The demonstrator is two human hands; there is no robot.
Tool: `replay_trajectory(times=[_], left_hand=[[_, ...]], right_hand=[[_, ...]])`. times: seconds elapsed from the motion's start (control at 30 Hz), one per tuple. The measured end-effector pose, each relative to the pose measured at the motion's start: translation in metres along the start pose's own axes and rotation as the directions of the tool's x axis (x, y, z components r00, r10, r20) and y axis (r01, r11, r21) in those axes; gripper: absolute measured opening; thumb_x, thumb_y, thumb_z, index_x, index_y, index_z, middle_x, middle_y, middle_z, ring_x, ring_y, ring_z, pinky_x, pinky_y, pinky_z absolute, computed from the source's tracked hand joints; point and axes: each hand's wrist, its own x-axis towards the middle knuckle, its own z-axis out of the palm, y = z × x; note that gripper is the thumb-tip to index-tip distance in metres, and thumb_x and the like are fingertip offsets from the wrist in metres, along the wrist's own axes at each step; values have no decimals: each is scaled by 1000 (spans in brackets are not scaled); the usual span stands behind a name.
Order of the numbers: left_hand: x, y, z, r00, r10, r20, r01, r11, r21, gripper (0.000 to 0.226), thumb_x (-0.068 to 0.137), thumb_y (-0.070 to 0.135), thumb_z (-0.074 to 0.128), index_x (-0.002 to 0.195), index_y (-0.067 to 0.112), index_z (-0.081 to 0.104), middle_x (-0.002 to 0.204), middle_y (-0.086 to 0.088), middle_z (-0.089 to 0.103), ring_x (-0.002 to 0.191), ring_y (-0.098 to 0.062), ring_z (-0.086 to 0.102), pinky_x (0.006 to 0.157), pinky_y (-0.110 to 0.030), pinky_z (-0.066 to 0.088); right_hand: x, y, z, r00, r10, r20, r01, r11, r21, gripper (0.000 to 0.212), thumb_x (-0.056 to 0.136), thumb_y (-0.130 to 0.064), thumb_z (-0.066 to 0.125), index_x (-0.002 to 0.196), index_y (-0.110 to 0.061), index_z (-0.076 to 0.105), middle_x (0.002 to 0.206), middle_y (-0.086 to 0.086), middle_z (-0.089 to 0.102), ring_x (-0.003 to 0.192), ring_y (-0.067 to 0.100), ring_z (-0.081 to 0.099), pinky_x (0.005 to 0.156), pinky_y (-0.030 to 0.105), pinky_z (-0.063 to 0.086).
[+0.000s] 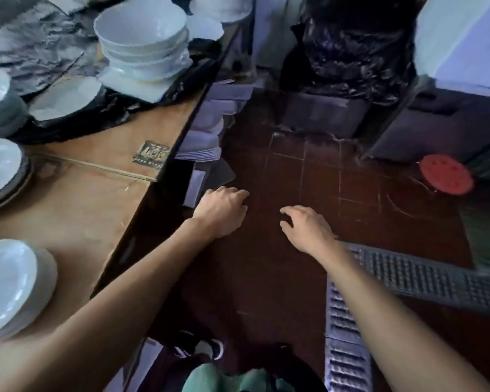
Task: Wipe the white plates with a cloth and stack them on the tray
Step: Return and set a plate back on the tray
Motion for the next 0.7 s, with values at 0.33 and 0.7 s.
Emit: replay_trajectory(times=[0.33,0.7], left_hand=[[67,252,32,929,363,75,-370,919,132,44,100,39,47,142,26,51,139,-3,59,126,-28,55,103,-47,44],[112,483,89,676,690,259,-730,675,108,44,101,38,45,143,27,50,145,-4,55,131,-31,54,108,-49,44]], right_hand=[[-140,215,-39,954,292,-72,-285,954,93,45,102,-37,48,145,-24,47,151,-1,47,135,25,46,109,48,40],[-280,389,-30,755,649,-96,-598,741,306,41,101,-34,50,141,-27,51,144,-2,54,128,23,54,105,42,45]])
